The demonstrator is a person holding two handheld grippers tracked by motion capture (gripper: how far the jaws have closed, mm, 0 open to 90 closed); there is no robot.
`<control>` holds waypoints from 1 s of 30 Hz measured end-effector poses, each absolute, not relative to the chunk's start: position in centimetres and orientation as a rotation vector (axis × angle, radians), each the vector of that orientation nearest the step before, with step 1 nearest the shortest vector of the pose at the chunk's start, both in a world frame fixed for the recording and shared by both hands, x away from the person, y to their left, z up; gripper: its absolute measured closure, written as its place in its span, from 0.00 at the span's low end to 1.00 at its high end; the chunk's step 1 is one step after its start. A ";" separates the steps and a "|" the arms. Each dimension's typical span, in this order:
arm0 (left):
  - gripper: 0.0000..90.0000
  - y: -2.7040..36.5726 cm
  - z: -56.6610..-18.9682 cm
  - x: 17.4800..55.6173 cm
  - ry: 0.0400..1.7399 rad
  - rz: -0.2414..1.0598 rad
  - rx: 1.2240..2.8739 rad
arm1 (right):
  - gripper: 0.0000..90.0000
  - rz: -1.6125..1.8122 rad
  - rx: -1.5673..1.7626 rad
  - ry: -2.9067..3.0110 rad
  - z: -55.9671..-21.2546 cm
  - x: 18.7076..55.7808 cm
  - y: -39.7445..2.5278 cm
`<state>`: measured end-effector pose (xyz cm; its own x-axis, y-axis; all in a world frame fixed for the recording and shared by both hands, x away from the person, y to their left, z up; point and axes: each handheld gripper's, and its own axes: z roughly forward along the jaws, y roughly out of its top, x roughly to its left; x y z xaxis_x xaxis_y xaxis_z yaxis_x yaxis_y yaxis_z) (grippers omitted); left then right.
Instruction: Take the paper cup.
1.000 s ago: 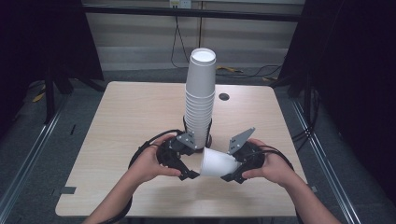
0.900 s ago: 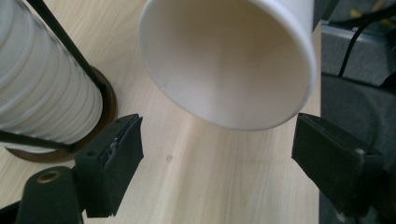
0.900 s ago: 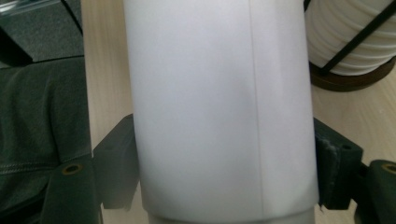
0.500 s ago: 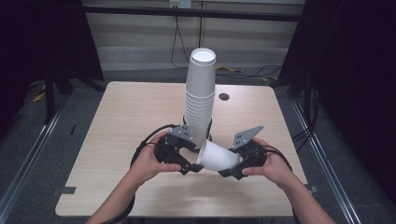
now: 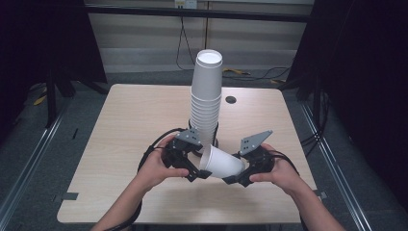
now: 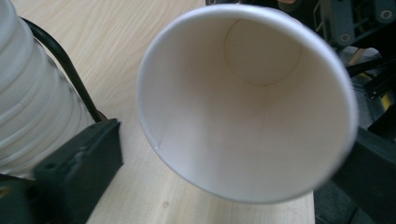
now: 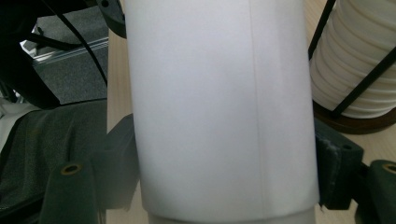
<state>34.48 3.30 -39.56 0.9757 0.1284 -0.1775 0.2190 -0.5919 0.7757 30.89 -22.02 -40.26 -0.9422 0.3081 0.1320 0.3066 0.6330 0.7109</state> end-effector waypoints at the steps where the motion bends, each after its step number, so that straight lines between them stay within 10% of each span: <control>1: 0.01 3.2 -39.7 34.6 0.242 -0.157 2.204 | 0.26 1.235 0.525 2.832 -40.2 30.9 -22.0; 30: 0.12 5.8 -38.9 34.4 0.301 -0.122 2.328 | 0.16 1.232 0.589 2.748 -42.0 30.5 -21.4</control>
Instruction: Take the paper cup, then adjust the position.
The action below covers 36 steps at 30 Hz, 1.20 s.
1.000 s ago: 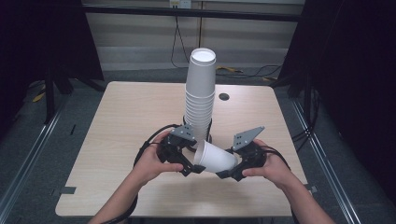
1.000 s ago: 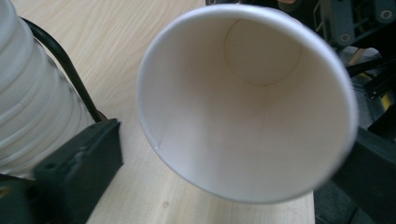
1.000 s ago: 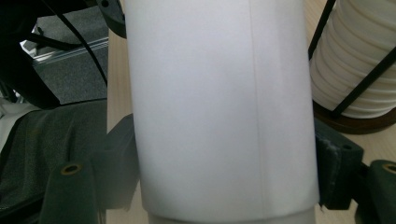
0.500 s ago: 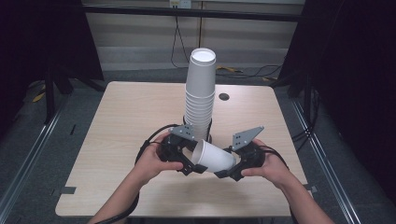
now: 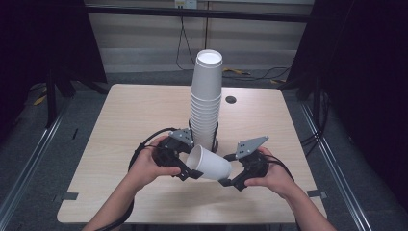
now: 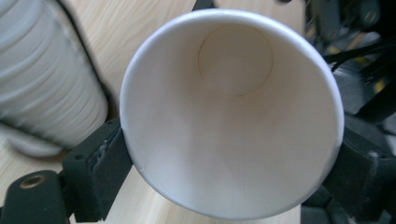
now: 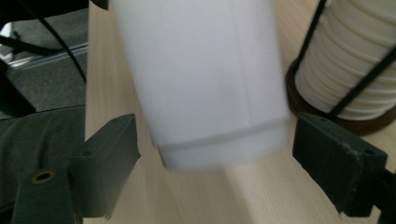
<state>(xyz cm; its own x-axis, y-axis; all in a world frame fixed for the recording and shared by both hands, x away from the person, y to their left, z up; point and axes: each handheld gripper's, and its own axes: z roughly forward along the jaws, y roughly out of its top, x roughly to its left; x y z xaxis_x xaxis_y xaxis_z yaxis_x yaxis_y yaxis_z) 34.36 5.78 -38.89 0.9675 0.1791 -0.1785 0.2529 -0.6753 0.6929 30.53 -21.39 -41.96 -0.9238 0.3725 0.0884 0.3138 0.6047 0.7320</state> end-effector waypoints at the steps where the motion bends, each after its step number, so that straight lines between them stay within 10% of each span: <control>1: 0.12 6.0 -38.9 34.3 0.316 -0.107 2.341 | 0.15 1.244 0.612 2.738 -42.0 30.6 -21.6; 36: 0.10 10.8 -39.4 36.9 0.579 0.039 2.650 | 0.15 0.934 0.904 2.558 -49.4 29.4 -26.7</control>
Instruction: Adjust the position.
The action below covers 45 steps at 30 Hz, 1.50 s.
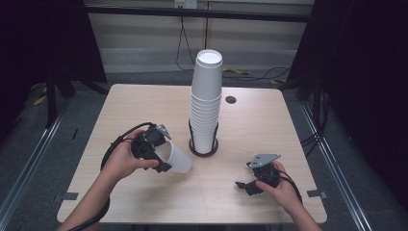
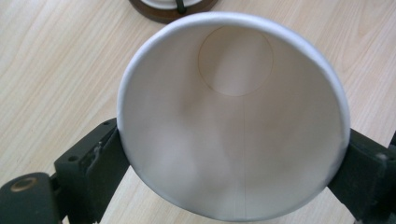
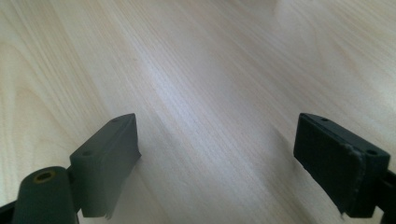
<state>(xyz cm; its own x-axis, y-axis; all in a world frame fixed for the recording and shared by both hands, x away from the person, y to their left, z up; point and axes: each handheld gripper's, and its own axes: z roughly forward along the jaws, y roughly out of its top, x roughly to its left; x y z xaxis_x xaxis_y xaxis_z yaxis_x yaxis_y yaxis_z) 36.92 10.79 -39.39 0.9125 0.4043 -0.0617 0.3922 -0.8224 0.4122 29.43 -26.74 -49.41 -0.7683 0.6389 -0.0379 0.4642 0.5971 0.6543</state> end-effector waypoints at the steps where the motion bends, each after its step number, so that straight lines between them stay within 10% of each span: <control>1: 0.10 10.9 -39.5 37.0 0.589 0.036 2.655 | 0.15 0.933 0.905 2.553 -49.5 29.4 -26.7; 45: 0.07 11.5 -40.1 38.1 0.711 0.075 2.667 | 0.11 1.036 0.952 2.508 -50.3 29.4 -27.4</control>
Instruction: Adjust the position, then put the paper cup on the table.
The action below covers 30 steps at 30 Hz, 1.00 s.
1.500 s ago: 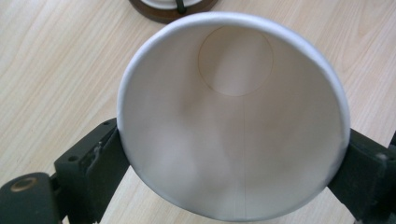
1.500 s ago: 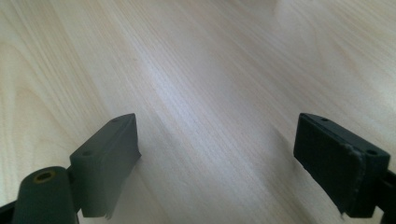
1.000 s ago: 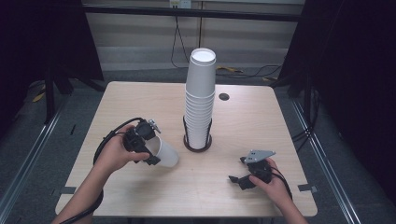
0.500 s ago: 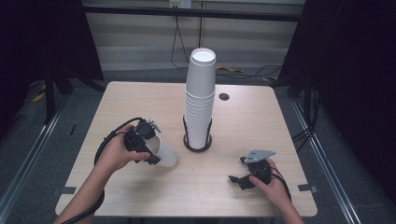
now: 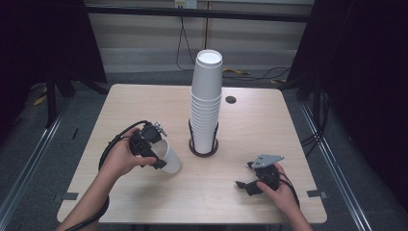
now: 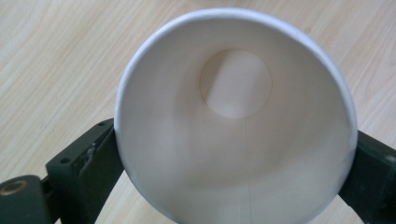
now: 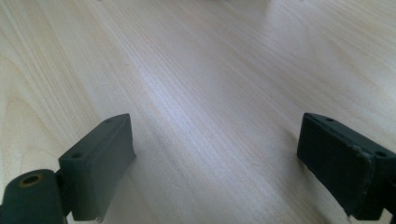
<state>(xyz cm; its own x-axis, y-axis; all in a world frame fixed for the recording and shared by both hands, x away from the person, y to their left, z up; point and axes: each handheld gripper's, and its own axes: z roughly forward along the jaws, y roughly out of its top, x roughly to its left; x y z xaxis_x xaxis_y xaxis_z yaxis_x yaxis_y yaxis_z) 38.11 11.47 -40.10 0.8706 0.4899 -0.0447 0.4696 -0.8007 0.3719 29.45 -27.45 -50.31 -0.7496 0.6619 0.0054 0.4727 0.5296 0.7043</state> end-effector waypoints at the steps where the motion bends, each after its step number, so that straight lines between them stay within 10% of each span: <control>1: 0.07 11.4 -40.0 38.2 0.702 0.080 2.674 | 0.11 1.036 0.951 2.508 -50.3 29.5 -27.5; 30: 0.15 11.3 -44.3 36.5 0.588 0.123 2.428 | 0.11 1.036 0.951 2.508 -50.3 29.5 -27.5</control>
<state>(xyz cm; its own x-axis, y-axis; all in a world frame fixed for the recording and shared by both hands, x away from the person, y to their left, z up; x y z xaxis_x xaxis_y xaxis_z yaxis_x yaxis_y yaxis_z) 36.46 11.33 -44.29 0.8961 0.4404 -0.0547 0.3818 -0.7021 0.6011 29.45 -27.45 -50.31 -0.7499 0.6615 0.0047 0.4719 0.5299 0.7047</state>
